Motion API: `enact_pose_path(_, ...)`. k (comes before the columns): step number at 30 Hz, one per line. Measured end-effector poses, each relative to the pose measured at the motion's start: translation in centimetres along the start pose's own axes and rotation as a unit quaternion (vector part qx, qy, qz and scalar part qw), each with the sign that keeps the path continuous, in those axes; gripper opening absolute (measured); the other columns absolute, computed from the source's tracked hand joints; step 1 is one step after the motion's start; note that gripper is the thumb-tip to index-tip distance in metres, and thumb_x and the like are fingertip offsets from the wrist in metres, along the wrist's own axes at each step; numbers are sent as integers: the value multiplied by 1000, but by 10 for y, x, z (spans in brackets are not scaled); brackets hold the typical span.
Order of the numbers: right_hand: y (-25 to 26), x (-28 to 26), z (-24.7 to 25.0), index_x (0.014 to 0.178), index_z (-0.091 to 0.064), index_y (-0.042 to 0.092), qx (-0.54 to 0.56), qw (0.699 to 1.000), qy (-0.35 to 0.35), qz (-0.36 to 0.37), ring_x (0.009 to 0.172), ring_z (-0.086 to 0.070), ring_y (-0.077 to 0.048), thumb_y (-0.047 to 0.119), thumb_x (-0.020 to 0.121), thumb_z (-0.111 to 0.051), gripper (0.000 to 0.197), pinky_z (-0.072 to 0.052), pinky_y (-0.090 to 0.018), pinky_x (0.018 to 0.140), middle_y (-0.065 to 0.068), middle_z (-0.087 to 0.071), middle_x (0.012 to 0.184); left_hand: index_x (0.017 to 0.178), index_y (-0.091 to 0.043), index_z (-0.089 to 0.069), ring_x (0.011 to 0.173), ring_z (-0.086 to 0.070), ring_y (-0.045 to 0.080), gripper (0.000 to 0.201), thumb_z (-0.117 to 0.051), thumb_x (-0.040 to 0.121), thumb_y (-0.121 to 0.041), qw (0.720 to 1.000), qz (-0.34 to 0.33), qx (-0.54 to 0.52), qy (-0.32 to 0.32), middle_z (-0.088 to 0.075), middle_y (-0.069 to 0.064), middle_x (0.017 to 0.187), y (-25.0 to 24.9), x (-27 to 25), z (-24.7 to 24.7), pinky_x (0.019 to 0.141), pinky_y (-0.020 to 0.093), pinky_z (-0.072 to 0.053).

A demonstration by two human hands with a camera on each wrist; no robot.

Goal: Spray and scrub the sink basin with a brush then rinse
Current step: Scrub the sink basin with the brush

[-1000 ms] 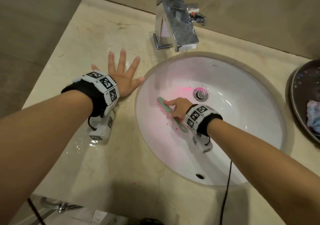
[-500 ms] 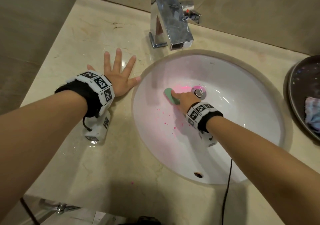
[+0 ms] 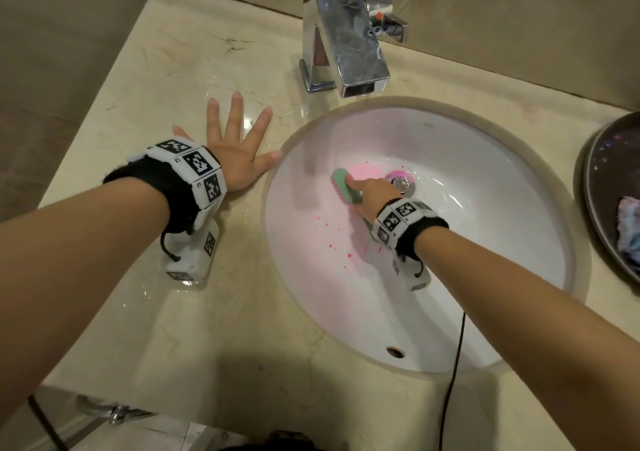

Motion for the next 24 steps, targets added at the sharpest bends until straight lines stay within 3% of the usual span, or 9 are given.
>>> enact_pose_path(3,-21,-3,-4,148,-19,17,-20,1000,10,-20,101,-61,-31,3,97,-36,56,-51,-35,89,-18,-58,120,140,-50,20,139,31,25,66,-16,89,-69,1000,-1,-2,4,37,-7,149,0,0,0,103,70,9)
enact_pose_path(7,-57,8,17,142,-33,10,12,993,-55,-103,114,-54,-33,17,96,-45,48,-44,-35,93,-18,-53,127,140,-49,20,138,32,25,66,-17,89,-68,1000,-2,-5,7,38,-7,148,-2,-1,0,102,70,10)
enact_pose_path(11,-46,15,17,139,-37,12,51,992,-66,-98,104,-59,-31,13,96,-48,45,-47,-30,83,-16,-58,122,141,-49,20,138,32,25,66,-17,89,-67,1000,0,-3,7,38,-7,148,-1,0,1,102,70,10)
enact_pose_path(13,-27,11,4,145,-31,20,79,994,-57,-53,95,-63,-29,13,98,-43,49,-52,-30,84,-14,-61,117,141,-49,20,139,31,25,66,-17,89,-67,1000,-2,-5,6,37,-7,149,-1,0,0,102,70,10)
enact_pose_path(16,-6,5,-11,148,-20,19,22,1000,-10,8,86,-64,-27,8,96,-42,57,-54,-31,79,-14,-65,103,141,-49,20,138,31,26,66,-17,89,-68,1000,-1,-5,4,37,-6,149,-1,0,1,102,70,10)
enact_pose_path(21,-38,14,22,132,-41,9,31,992,-66,-103,89,-60,-29,9,93,-49,40,-45,-31,72,-8,-60,89,141,-49,19,139,30,26,66,-17,89,-68,1000,0,-4,4,36,-7,149,-2,0,1,102,69,9)
enact_pose_path(24,-23,12,15,135,-40,13,105,989,-63,-79,79,-56,-24,4,93,-47,44,-48,-29,72,-3,-56,88,141,-49,19,139,31,26,67,-18,89,-68,1000,-1,-3,4,36,-7,149,-2,0,1,102,69,10)
Point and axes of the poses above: each hand's wrist, its own x-axis towards the middle knuckle, its own z-axis out of the back of the hand, y = z × x, the point moved 8 cm from there along x, towards the middle knuckle
